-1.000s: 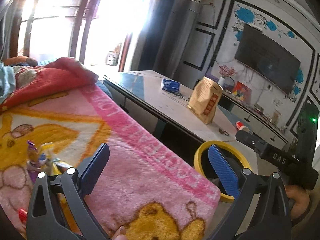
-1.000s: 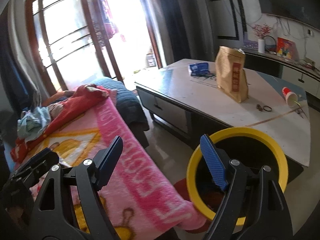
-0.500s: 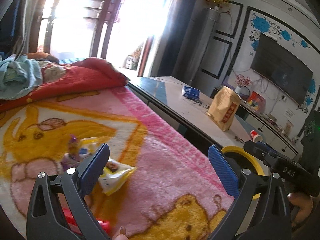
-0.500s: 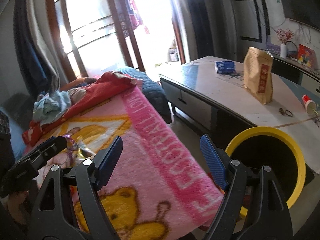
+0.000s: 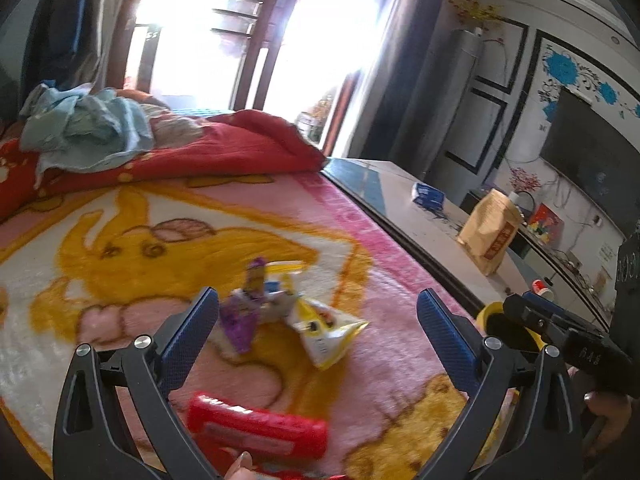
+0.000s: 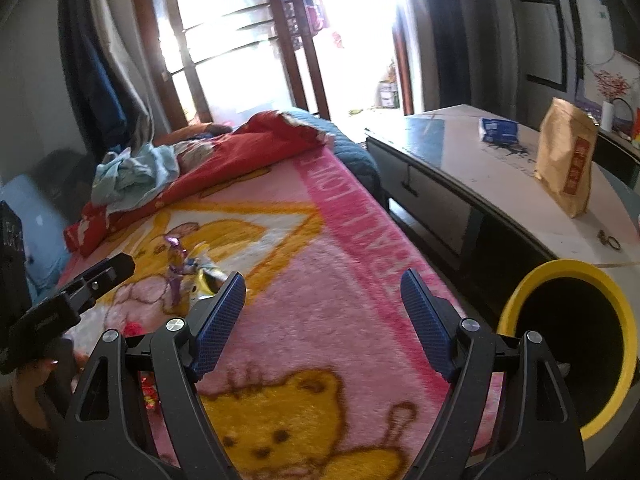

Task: Collect trash
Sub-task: 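Move both open tools over the remaining trash on the blanket, then close the left tool on a red candy wrapper while the right tool grasps the yellow-white snack bag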

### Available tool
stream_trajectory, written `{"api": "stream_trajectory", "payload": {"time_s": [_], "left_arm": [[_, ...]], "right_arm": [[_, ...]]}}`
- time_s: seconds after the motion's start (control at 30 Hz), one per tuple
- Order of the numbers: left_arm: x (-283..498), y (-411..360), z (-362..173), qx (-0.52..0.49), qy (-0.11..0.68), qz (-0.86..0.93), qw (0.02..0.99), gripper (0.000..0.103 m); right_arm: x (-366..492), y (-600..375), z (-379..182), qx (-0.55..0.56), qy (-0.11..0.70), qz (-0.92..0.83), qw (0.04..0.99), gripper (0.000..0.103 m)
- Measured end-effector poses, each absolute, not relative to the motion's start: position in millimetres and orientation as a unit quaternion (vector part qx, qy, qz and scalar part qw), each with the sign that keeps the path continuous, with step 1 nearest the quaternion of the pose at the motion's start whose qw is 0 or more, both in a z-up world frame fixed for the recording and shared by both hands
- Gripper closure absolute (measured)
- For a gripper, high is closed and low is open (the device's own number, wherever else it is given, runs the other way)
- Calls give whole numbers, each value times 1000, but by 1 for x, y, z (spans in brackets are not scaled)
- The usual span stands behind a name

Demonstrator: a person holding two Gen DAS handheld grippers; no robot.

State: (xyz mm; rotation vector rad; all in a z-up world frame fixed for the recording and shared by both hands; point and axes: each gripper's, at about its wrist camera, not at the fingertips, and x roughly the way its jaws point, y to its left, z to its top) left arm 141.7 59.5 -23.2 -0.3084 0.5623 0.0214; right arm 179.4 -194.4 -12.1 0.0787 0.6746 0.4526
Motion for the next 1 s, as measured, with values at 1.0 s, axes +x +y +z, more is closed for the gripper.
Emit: {"api": "stream_trajectory", "payload": {"time_s": [1.0], "left_arm": [[89,100,-86,-217,385,-15,897,25]], "right_arm": [[220,-78,-56,-31,398,313,862,31]]}}
